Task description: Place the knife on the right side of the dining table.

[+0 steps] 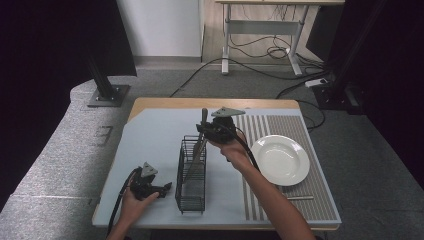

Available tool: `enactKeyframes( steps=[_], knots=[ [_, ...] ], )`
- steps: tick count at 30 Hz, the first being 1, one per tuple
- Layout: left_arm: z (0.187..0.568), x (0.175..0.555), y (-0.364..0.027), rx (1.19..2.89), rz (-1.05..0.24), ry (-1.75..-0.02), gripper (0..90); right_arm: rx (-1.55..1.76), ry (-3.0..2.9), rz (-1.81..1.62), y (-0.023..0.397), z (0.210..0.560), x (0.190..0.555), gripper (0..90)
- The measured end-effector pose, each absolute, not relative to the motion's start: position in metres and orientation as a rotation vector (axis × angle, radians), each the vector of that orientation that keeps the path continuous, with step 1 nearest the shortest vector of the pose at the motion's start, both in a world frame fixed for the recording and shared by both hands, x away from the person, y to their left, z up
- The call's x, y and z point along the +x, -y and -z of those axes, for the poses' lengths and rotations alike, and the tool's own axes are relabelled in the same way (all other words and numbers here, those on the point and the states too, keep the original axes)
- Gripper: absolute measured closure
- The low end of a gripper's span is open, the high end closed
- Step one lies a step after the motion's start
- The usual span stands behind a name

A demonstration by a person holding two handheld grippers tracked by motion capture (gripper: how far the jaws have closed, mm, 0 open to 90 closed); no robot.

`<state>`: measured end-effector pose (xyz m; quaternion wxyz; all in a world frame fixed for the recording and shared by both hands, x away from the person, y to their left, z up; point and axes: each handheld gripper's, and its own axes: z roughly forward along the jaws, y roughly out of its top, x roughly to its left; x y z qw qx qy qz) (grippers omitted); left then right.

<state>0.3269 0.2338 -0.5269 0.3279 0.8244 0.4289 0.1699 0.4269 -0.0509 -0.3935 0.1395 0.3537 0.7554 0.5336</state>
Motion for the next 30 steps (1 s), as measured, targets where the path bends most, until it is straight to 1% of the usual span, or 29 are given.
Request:
enactKeyframes(
  steps=[8,9,12,16,24,30],
  knots=[
    [0.527,0.327,-0.234,2.160,-0.446,-1.122,13.1,0.973,-2.176,-1.606,0.044,0.389,0.417,80.2],
    [0.527,0.327,-0.234,2.159,-0.445,-1.122,13.1,0.965,-2.155,-1.613,0.043,0.387,0.415,82.5],
    [0.527,0.327,-0.234,2.160,-0.445,-1.122,13.1,0.938,-2.128,-1.579,0.043,0.385,0.412,83.1],
    [0.527,0.327,-0.234,2.159,-0.445,-1.123,13.1,0.963,-2.081,-1.646,0.050,0.380,0.411,83.3],
    [0.527,0.327,-0.234,2.158,-0.445,-1.124,13.1,0.964,-1.899,-1.817,0.074,0.357,0.401,83.4],
    [0.527,0.327,-0.234,2.160,-0.445,-1.122,13.1,0.942,-1.740,-1.928,0.105,0.335,0.389,83.3]
  ],
)
